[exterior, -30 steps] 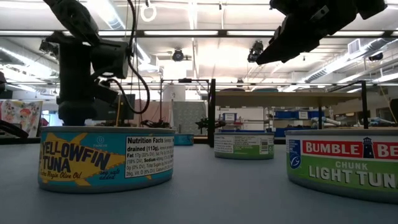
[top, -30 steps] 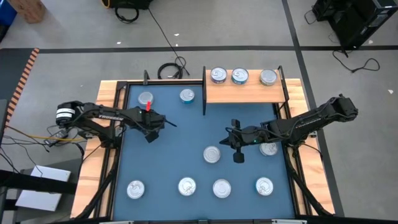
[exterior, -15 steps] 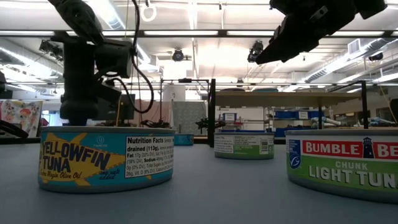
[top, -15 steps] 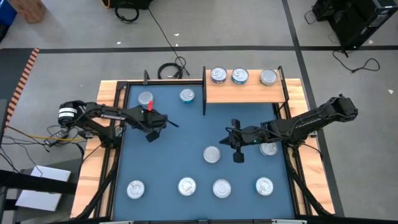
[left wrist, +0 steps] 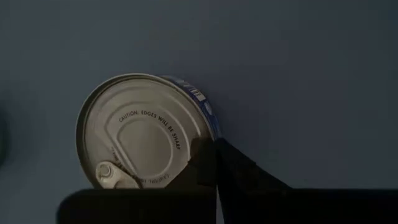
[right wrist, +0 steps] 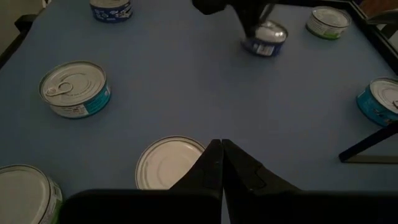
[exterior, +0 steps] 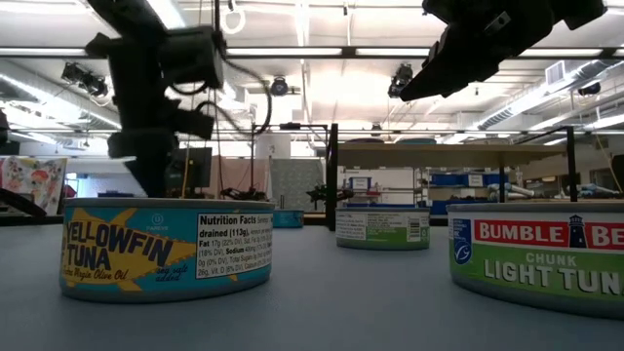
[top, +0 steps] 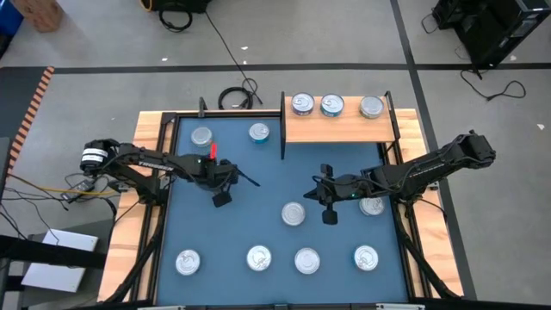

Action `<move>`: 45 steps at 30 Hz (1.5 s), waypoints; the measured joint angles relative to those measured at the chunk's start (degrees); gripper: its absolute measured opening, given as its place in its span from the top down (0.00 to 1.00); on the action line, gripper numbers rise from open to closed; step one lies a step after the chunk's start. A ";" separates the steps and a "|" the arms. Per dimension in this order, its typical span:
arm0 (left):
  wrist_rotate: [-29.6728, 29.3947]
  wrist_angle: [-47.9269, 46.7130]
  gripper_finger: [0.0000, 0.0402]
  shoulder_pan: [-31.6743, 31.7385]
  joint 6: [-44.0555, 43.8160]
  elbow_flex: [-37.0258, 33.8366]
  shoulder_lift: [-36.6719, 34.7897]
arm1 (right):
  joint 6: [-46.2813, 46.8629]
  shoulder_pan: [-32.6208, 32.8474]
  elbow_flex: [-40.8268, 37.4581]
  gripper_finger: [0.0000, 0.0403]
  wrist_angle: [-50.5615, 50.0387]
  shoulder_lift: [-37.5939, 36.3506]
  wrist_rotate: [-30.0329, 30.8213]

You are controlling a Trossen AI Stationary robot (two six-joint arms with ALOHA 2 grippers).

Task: Stack canned seafood by type on shelf
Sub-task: Stack the top left blue tuna can on top of the blue tuna can on the shelf

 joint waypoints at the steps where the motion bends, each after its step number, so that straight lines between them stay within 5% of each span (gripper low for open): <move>1: 0.89 2.04 1.00 -1.10 0.64 0.05 0.00 | 0.00 0.00 0.00 0.97 0.00 0.00 0.00; 11: 3.30 20.20 1.00 -11.86 0.43 1.15 2.26 | 0.00 0.00 0.00 0.97 0.31 0.00 0.09; 23: 3.65 20.93 1.00 -16.59 3.78 12.47 6.56 | -2.34 0.55 0.03 0.93 1.57 0.21 1.52; 34: 3.67 21.37 1.00 -16.52 3.57 14.02 6.58 | -13.55 4.54 0.66 0.60 7.93 9.01 8.93; 40: 3.70 21.40 1.00 -16.52 2.53 14.05 6.58 | -20.20 6.07 6.76 0.43 8.22 17.71 17.23; 45: 3.70 21.46 1.00 -16.52 2.41 14.06 6.58 | -27.15 6.94 12.93 0.34 8.26 24.48 18.52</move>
